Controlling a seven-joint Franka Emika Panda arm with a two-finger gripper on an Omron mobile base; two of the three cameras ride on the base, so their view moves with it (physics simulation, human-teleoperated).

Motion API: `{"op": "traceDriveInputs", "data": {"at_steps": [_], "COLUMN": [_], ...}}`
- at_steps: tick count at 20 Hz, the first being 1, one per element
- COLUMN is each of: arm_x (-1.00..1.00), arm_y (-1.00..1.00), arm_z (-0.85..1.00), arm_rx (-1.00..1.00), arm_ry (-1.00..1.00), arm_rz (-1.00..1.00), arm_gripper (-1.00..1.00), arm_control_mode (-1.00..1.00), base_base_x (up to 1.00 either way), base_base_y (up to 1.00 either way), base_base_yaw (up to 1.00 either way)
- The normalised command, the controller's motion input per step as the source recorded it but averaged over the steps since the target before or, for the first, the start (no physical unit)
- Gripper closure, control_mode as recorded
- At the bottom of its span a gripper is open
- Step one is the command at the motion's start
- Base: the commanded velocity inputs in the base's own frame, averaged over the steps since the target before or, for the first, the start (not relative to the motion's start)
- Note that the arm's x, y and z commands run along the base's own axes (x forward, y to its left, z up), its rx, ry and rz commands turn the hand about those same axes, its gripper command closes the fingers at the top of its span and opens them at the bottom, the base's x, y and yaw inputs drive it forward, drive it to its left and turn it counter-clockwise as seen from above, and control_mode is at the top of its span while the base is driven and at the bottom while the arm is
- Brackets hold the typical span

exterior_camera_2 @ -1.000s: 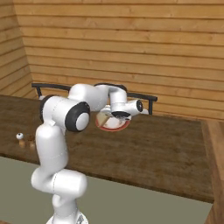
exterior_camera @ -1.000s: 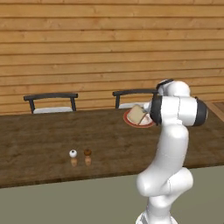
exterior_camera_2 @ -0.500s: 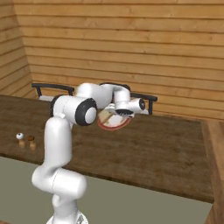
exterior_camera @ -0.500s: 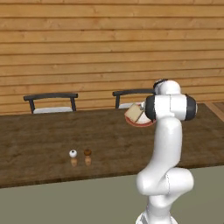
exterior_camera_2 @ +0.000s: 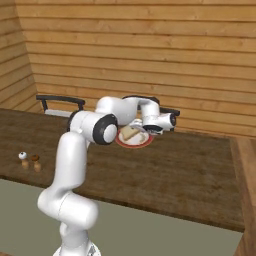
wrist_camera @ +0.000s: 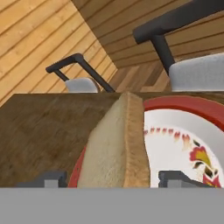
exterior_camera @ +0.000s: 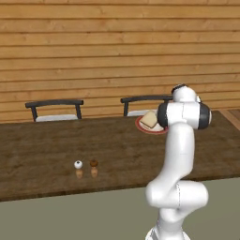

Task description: Start the toaster. Once the lever pops up, take the bread to the plate on the dining counter.

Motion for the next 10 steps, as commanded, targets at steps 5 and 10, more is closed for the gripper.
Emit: {"op": "traceDriveInputs", "data": {"at_steps": [5,10], "arm_x": [0.0,0.0], "arm_y": [-0.01,0.0], "arm_z": [-0.05,0.0], "arm_rx": [-0.12,-0.15], "arm_ry": [0.0,0.03], "arm_rz": [-0.05,-0.16], "arm_gripper": [-1.0,-1.0], "arm_control_mode": [-1.0,-1.0], "base_base_x": [0.0,0.0], "base_base_y": [0.0,0.0], "base_base_yaw": [0.0,0.0]}}
